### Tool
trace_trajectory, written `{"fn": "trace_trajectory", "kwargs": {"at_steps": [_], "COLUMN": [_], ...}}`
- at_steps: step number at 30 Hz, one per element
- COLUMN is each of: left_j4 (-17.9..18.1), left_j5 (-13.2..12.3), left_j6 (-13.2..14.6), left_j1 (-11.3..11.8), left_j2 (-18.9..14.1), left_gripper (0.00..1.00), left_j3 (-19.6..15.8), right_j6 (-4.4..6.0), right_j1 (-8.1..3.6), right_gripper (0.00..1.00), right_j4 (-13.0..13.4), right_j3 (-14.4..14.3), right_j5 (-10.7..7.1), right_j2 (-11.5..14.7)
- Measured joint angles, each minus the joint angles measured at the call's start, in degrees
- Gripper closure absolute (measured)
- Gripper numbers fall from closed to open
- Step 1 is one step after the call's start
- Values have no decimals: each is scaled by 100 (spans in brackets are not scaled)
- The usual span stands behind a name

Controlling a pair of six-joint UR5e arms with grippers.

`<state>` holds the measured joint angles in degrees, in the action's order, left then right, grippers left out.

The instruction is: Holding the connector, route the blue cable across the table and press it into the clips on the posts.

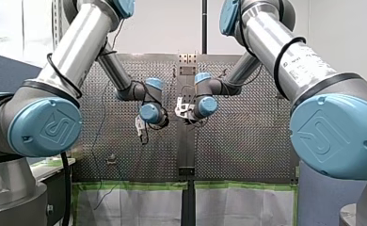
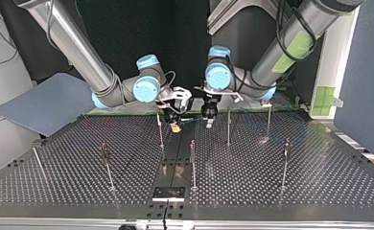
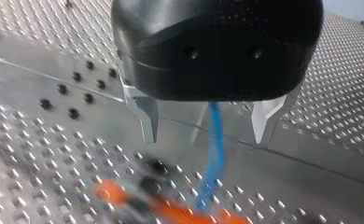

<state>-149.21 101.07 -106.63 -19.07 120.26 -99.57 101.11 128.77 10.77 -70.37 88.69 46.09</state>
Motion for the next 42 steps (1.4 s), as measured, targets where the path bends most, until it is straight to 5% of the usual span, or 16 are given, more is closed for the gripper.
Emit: {"fn": "trace_trajectory", "kwargs": {"at_steps": [9, 11, 13, 14, 15, 17, 33, 42], "left_j4": [-23, -25, -30, -34, -41, -77, -297, -447], "left_j5": [387, 450, 506, 534, 557, 634, 781, 781], "left_j6": [-45, -16, 0, 5, 9, 12, -41, -36], "left_j1": [-26, -47, -63, -70, -73, -80, -117, -140], "left_j2": [169, 169, 171, 173, 171, 169, -141, -578], "left_gripper": [5, 33, 39, 74, 74, 100, 100, 100], "left_j3": [147, 148, 149, 149, 149, 150, 136, 61], "right_j6": [2, 0, 3, 4, 7, 11, -3, 64], "right_j1": [19, 20, 21, 20, 20, 21, -4, -11], "right_gripper": [100, 100, 100, 100, 100, 100, 100, 100], "right_j4": [-4, -5, -12, -15, -17, -20, -193, -357], "right_j3": [12, 14, 15, 15, 16, 17, 49, 52], "right_j5": [0, -3, -7, -10, -13, -15, -19, -21], "right_j2": [0, 0, -1, -1, -1, 0, 35, 366]}}
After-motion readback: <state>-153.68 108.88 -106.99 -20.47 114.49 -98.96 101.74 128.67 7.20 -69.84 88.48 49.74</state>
